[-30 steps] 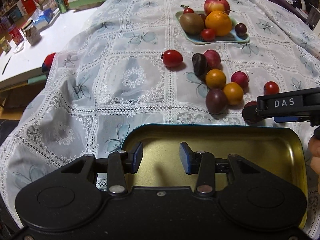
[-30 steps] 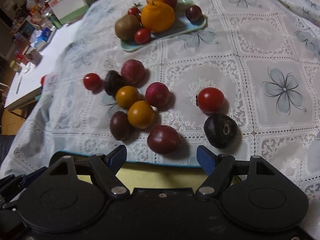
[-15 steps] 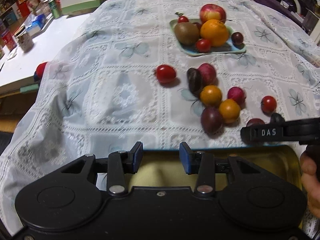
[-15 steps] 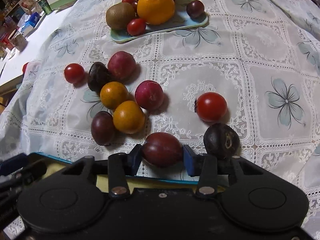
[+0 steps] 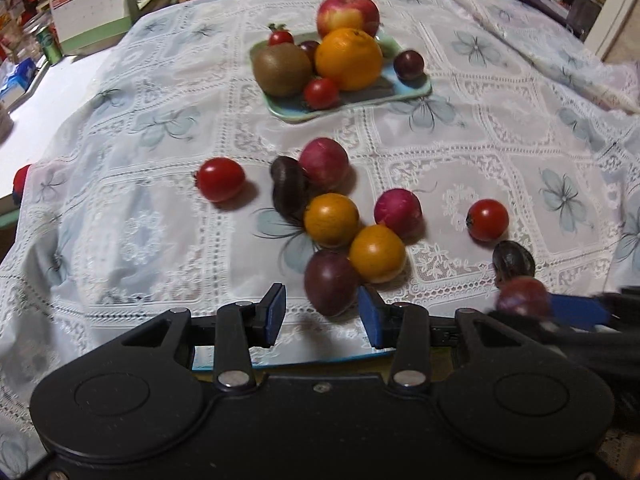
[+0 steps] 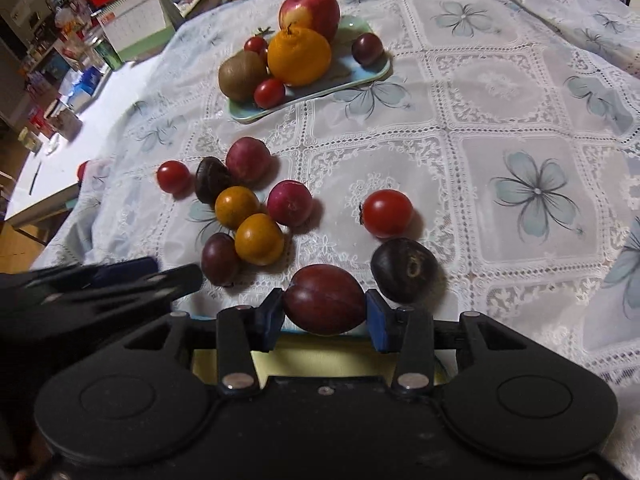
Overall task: Organize fruits
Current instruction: 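Grasp a red plum with the right tool while the left tool grasps another red plum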
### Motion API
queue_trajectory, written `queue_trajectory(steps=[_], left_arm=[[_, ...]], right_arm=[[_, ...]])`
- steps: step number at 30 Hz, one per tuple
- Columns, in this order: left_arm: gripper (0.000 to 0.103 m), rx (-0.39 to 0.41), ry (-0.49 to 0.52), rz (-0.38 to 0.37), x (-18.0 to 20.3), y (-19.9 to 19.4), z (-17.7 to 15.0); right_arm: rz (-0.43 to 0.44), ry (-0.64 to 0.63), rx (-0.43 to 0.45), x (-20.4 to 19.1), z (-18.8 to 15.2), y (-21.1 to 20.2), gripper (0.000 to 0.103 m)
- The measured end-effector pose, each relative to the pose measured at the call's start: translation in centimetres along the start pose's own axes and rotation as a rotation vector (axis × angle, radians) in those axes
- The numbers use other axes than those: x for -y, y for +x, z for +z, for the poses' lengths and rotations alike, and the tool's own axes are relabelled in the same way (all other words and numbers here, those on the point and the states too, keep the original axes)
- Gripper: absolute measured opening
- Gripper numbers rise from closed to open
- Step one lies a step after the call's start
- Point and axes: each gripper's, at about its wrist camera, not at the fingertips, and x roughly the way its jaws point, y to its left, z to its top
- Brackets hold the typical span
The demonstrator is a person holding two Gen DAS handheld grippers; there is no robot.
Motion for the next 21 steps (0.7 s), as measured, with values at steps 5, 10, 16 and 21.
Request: queue_trajectory(steps=[5,10,16,21], left_arm=[[0.050,-0.030,0.015,0.031,0.7,2.1,-0.2],[0.050,-0.015,0.043,0.058,1.4,2.7,-0.1],[0.042,-0.005,0.058,0.064,1.8,3.1,0.0],[0.041,-0.011,0.029,0.042,1.2,2.5,0.3]], right_arm=[[0.006,-0.016,0.013,0.6,-1.5,-1.4,0.044],[-0.013,-0.046,0.038,0.7,-3.0,-2.3,0.044],[0.002,-0.061,0.025,0.5,-3.7,-2.2,0.044],[-0.002,-0.063,0.013,0.3,-4.0,-2.0,0.044]])
